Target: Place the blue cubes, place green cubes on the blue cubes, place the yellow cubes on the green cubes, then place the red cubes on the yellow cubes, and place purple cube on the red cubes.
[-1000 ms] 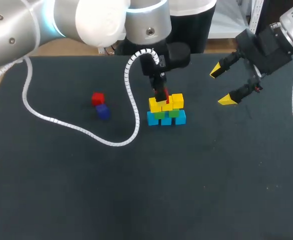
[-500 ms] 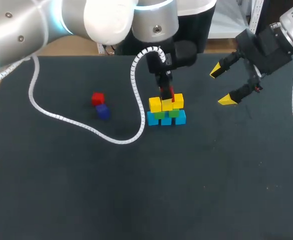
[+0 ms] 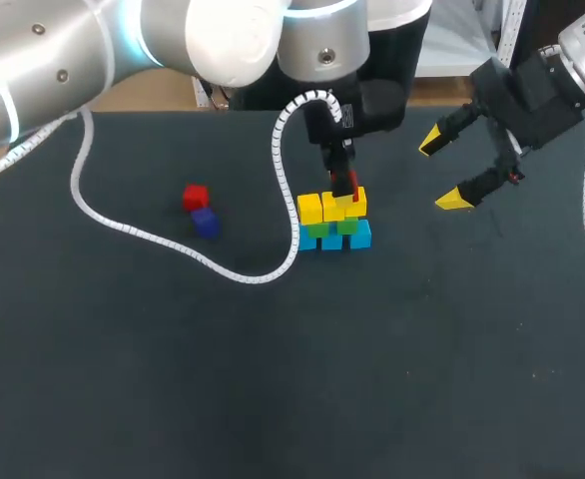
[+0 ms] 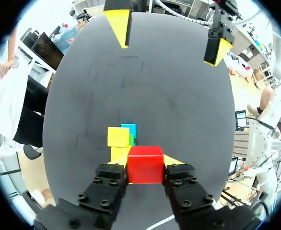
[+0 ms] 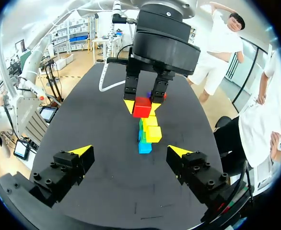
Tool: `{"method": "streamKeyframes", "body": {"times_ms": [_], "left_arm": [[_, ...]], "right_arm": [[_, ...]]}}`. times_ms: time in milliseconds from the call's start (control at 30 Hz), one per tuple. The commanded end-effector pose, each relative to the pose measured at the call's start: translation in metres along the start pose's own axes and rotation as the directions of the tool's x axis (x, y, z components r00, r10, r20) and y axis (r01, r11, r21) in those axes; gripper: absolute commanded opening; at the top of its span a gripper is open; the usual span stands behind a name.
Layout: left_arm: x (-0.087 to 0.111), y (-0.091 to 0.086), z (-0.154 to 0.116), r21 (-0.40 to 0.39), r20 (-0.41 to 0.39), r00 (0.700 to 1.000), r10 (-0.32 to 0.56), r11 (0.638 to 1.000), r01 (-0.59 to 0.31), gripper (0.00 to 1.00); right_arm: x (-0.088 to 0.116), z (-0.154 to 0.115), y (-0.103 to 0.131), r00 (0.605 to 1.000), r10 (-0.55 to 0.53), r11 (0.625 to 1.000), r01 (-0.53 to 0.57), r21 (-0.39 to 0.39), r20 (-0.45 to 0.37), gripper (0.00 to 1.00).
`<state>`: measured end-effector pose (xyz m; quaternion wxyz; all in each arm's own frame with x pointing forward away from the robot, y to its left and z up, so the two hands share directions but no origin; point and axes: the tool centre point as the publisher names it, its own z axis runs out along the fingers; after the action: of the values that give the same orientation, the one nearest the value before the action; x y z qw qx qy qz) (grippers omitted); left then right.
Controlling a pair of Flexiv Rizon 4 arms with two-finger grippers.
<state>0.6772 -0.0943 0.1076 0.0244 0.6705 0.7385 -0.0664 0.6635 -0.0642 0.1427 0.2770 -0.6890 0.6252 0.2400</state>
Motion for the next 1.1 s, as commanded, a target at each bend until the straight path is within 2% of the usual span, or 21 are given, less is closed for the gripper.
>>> {"method": "streamKeyframes", "body": {"times_ms": [33,1100], "left_arm": [[0.001,0.004,0.0,0.008,-0.005,1.0,-0.004,1.0,0.004,0.0],[0.027,0.003,-0.005,-0.013,0.01,0.999,-0.049,0.999,0.049,0.0]], "right_arm": [[0.0,0.0,0.0,1.0,-0.001,1.0,0.001,-0.001,0.001,1.0],[0.0,0.0,0.0,1.0,-0.001,1.0,0.001,-0.001,0.001,1.0]]}}
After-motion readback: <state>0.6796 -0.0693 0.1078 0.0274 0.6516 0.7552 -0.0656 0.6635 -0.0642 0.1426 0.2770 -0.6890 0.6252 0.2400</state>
